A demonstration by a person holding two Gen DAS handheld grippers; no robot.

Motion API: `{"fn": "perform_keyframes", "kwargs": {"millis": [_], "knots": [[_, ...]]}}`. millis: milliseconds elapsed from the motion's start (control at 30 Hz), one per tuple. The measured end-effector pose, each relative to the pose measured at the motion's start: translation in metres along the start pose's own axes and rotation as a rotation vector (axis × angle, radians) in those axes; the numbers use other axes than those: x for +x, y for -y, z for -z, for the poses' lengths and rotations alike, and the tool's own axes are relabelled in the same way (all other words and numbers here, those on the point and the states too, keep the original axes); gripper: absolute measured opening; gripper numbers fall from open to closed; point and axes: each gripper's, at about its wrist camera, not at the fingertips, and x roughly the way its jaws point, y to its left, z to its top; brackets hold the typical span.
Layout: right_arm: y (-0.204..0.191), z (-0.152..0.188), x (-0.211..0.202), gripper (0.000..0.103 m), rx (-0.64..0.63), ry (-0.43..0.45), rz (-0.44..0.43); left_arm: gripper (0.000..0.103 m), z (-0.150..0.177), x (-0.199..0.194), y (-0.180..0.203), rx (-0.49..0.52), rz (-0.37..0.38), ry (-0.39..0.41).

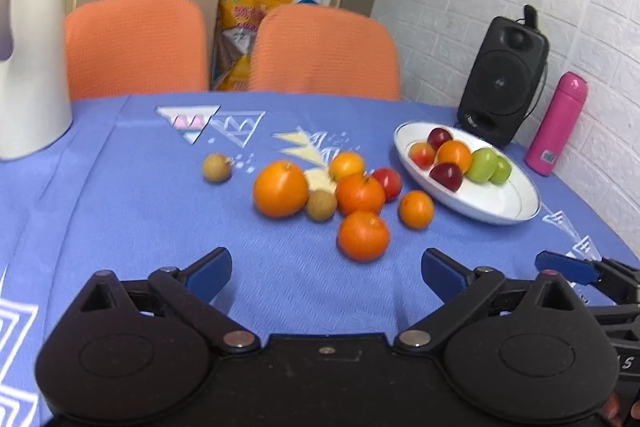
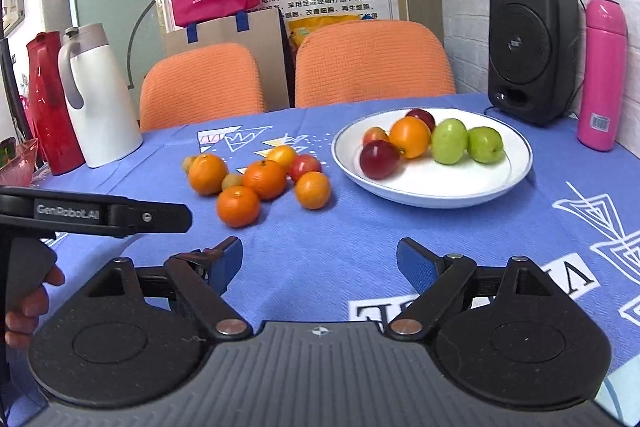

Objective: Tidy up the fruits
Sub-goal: 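Move both tools back toward the remaining fruit cluster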

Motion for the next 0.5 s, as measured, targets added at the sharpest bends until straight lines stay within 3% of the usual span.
{"fn": "perform_keyframes", "kwargs": {"millis": [133,433,500], "knots": [[-0.001,-0.003,0.003,0.103,0.015,0.004,0.028,0.103,-0.008,0.016,0.003,0.030,0.062,-0.049],[0.007,-0.009,0.011,0.103,0.066,0.004,0.063,0.103,-0.015,0.045,0.008,0.025,0.104,-0.098],[0.008,-0.011,0.017,0.097,0.077,-0.012,0.056,0.103,-0.015,0.049,0.008,0.019,0.102,-0.104]]}}
